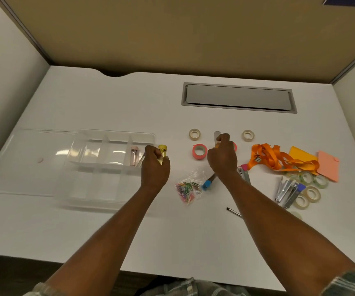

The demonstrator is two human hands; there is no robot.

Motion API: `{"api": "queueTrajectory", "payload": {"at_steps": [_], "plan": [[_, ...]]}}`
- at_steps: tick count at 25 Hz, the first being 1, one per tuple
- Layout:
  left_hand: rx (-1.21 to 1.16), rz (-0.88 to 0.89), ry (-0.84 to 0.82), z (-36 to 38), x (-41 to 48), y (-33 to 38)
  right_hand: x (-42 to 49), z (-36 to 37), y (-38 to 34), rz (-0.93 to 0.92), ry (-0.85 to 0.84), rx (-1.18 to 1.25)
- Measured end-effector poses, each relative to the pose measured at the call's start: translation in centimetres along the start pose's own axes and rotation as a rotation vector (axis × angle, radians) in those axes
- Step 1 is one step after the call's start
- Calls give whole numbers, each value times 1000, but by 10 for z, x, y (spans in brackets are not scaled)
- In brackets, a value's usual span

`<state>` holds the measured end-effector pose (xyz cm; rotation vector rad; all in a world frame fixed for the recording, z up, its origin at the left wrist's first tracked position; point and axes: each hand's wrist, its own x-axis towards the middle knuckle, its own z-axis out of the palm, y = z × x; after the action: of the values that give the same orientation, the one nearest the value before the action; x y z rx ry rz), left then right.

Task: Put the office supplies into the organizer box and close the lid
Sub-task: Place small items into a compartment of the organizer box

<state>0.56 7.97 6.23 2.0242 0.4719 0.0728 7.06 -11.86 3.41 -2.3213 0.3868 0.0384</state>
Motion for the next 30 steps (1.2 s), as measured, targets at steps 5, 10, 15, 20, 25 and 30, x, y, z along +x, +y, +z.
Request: {"api": "queueTrajectory", "payload": {"at_steps": [5,10,15,20,25,30], "plan": [[34,-59,144,-41,29,-20,-17,19,-64,-265,-84,127],[95,-98,147,-63,47,-40,-32,69,-116,-325,-445,20],[150,-77,63,-71,56,-52,-30,102,-134,-246,-569,-235],[152,-80,64,-73,57,-59,-28,108,-132,-141,-539,-227],[137,-17,-148,-71,54,-64,-33,106,-126,-124,-481,-129],[221,13,-234,-66,53,-66,-45,94,-109,-138,-418,-108]]}}
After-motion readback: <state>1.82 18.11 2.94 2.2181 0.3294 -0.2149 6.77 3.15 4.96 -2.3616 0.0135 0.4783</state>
